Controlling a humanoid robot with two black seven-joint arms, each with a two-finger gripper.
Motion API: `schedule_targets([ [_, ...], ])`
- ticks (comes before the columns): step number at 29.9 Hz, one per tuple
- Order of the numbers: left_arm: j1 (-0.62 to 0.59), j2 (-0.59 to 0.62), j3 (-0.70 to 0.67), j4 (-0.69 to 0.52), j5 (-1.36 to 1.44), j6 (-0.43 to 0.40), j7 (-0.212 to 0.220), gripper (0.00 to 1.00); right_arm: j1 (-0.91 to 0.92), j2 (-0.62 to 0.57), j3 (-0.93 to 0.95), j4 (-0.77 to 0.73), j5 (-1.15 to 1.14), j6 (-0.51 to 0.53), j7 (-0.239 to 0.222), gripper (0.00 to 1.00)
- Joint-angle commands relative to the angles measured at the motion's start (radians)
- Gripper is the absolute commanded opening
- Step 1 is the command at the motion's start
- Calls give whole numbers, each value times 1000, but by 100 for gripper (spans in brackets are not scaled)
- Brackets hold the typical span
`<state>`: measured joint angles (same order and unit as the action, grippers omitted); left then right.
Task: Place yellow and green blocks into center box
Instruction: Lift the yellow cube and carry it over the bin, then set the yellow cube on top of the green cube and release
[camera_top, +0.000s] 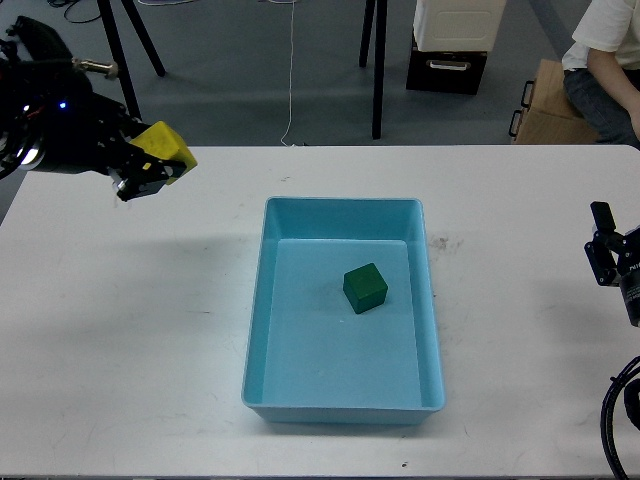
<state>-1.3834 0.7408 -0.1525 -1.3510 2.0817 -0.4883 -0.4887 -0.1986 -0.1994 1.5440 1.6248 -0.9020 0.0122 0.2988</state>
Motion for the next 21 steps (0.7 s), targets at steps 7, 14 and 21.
schedule_targets([
  [7,-40,-394,91,102,100,0,0,10,-65,0,28,0,2,-35,2,99],
  [14,-31,-547,235,275,100,0,0,12,-91,0,53,0,2,-35,8,99],
  [21,-3,-623,268,325,100,0,0,13,-96,0,54,-13,2,-35,8,99],
])
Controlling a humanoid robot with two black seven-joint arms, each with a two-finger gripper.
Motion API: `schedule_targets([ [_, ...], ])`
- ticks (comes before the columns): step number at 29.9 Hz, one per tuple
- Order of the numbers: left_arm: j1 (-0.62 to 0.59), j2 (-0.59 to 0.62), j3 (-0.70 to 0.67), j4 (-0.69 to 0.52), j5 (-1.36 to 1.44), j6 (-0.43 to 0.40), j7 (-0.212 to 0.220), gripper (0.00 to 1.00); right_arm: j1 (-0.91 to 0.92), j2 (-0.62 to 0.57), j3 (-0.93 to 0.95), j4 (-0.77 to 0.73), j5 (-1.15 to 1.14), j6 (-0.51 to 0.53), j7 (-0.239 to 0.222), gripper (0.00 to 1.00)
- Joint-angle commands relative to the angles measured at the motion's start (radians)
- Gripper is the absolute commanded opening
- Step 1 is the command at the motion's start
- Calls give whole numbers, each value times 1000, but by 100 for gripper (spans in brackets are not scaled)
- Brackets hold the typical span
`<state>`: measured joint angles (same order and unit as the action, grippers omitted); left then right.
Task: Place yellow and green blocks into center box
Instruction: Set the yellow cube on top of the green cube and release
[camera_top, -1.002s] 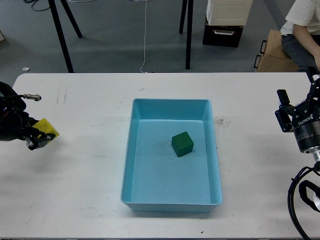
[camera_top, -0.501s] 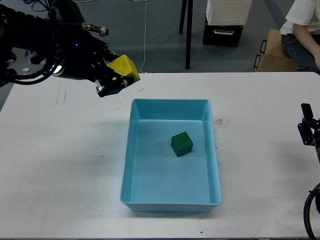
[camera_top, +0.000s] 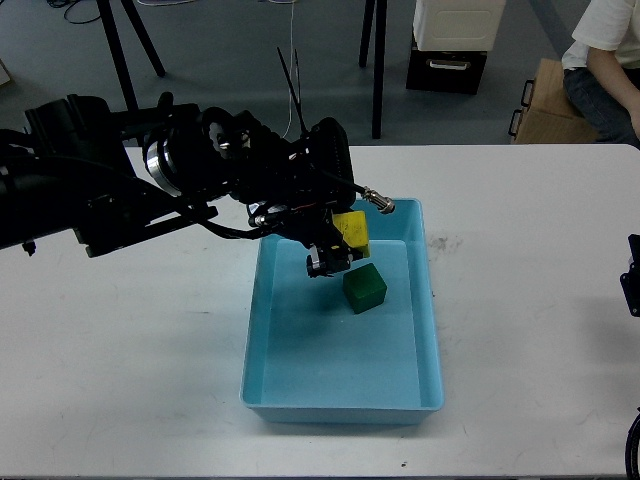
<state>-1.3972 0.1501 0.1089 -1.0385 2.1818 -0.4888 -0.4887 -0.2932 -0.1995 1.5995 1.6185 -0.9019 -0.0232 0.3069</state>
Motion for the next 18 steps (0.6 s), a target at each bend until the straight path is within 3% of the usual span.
schedule_targets([
  [1,12,-41,6,21,0,0,0,14,0,0,-1,-6,1,0,0,99],
  [8,50,-66,6,70,0,0,0,20,-1,0,-1,-6,1,0,0,99],
  [12,56,-81,2,100,-2,0,0,29,-1,6,-7,-6,1,0,0,99],
  [15,58,-81,-5,101,-5,0,0,55,-1,8,-7,-6,1,0,0,99],
  [18,61,-80,-14,103,-13,0,0,75,-1,8,-9,-6,1,0,0,99],
])
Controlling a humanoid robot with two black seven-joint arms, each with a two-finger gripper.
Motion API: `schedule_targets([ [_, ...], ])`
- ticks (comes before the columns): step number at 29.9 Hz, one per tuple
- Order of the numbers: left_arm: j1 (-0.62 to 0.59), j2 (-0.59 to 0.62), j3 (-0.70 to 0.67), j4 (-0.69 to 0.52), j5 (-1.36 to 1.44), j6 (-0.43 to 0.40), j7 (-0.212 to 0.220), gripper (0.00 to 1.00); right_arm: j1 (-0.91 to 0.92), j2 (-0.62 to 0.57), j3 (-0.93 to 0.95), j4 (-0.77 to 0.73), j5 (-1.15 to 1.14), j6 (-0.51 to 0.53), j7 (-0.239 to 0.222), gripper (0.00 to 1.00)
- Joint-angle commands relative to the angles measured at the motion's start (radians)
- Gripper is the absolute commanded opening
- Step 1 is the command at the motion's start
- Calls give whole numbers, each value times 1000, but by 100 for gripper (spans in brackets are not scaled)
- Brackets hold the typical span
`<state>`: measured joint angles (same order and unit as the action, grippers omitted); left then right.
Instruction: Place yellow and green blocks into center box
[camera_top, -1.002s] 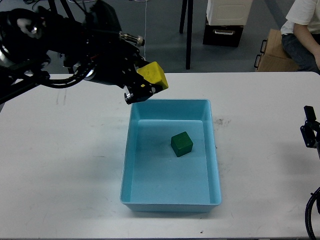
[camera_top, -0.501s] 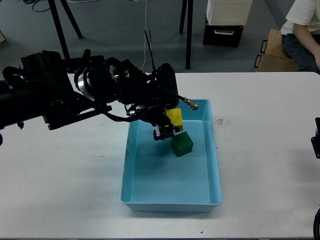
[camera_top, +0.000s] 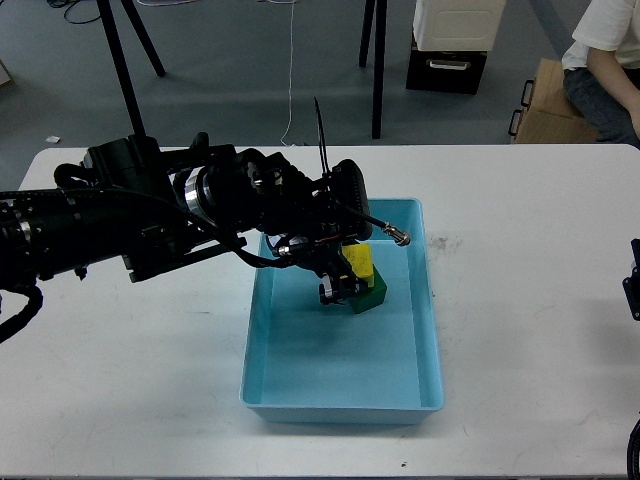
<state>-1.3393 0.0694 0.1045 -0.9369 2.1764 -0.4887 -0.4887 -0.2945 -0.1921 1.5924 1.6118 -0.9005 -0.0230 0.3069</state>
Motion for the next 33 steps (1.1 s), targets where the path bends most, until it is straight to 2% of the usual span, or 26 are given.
schedule_targets([
  [1,8,0,-15,4,-10,0,0,79,0,0,-2,0,0,0,0,99],
  [5,23,-2,-49,18,-29,0,0,85,0,2,-8,0,0,0,0,99],
  [9,22,1,-54,20,-33,0,0,87,0,2,-8,0,0,0,0,99],
  [14,11,42,-89,0,-114,0,0,100,2,-1,-21,0,-2,8,0,99],
  [19,5,124,-156,-82,-303,0,0,100,32,2,-63,2,-2,9,1,99],
  [24,47,184,-354,-91,-446,0,0,100,101,17,-71,10,2,21,11,99],
  [28,239,254,-624,-94,-556,0,0,100,175,66,-90,0,27,92,-9,99],
  [33,460,273,-1003,-97,-572,0,0,99,241,92,-144,-4,346,166,-57,99],
])
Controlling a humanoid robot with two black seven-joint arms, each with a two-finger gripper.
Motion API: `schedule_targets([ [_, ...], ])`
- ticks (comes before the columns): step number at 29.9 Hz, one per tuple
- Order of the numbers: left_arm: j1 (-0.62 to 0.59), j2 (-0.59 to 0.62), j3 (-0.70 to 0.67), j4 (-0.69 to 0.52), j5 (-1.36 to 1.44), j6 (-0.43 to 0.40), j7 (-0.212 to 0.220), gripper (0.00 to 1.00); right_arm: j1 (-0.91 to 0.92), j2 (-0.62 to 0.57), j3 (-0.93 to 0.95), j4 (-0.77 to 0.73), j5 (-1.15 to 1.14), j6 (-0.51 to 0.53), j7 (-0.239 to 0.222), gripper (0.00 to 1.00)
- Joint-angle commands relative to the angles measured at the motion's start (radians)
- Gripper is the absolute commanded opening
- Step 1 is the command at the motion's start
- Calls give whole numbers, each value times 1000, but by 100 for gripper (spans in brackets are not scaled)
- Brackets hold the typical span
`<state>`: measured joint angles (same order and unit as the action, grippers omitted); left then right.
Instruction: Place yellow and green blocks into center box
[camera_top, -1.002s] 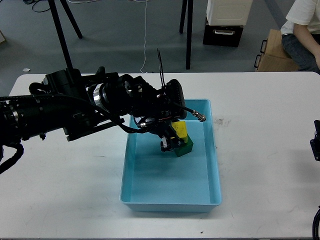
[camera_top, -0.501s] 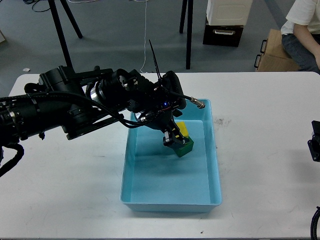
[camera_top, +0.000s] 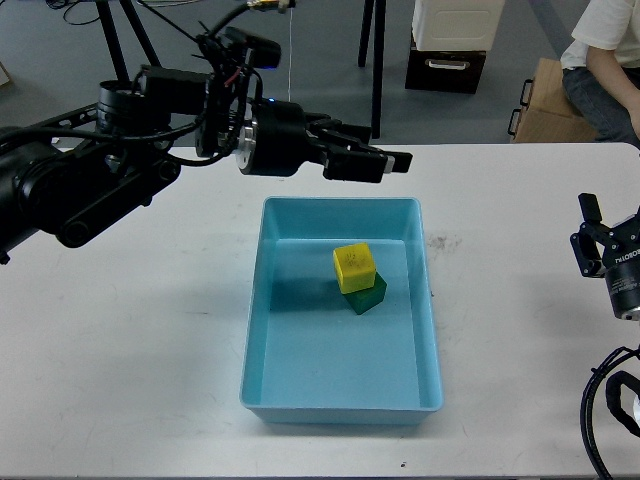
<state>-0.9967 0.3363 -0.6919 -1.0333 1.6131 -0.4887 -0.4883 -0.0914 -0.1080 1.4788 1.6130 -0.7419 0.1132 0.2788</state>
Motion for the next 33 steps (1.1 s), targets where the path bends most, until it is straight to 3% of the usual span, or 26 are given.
schedule_targets([
  [1,153,6,-271,-1,-10,0,0,99,54,10,-43,-13,263,31,-45,99],
  [6,297,4,-457,-2,-109,0,0,99,97,10,-57,-21,459,31,-66,99],
  [12,430,10,-486,-8,-544,0,0,99,102,31,-58,-16,486,31,-67,99],
  [15,522,12,-479,-106,-833,13,158,99,91,53,-60,-12,486,33,-69,99],
  [17,590,10,-475,-195,-1012,111,253,100,84,63,-71,-12,487,33,-73,99],
  [20,677,-3,-475,-331,-1212,250,336,100,73,77,-86,-18,489,31,-76,99],
  [23,740,-55,-488,-413,-1245,387,347,100,71,108,-94,-18,533,31,-104,99],
  [25,792,-114,-503,-425,-1256,432,349,100,71,108,-98,-19,576,28,-136,99],
  [33,1004,-298,-584,-504,-1501,441,346,100,35,108,-100,-19,705,29,-153,99],
])
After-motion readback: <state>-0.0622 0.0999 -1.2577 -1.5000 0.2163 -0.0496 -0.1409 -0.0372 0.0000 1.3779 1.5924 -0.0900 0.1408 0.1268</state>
